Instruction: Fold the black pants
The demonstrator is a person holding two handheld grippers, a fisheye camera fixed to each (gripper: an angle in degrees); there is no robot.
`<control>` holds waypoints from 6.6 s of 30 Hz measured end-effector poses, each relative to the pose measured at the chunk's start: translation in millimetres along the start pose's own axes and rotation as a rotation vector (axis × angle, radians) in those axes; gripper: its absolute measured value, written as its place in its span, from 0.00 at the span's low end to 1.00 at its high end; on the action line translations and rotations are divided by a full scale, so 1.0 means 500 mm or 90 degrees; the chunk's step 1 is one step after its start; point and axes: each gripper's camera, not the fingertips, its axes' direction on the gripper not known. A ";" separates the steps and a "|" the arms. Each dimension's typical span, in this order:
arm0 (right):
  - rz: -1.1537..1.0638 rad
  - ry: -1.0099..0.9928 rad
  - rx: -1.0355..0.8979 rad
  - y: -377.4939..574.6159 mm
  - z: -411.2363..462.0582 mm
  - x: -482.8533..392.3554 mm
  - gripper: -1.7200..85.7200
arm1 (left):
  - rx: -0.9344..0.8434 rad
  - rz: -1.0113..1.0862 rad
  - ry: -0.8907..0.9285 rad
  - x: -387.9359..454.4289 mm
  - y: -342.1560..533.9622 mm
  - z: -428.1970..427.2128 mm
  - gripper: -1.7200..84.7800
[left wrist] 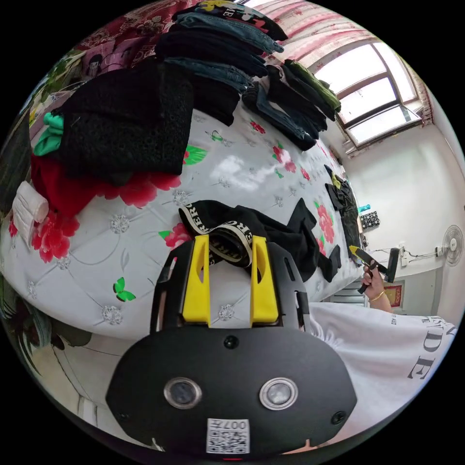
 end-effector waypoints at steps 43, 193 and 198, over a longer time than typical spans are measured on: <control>0.176 0.097 0.003 -0.118 -0.244 0.448 0.10 | 0.106 -0.178 -0.110 0.026 0.096 -0.137 0.09; 0.364 0.247 -0.046 0.031 -0.148 0.662 0.02 | -0.117 -0.044 -0.293 0.186 -0.028 0.173 0.01; 0.296 0.254 0.033 -0.010 -0.168 0.612 0.06 | -0.116 -0.066 -0.291 0.202 -0.038 0.153 0.01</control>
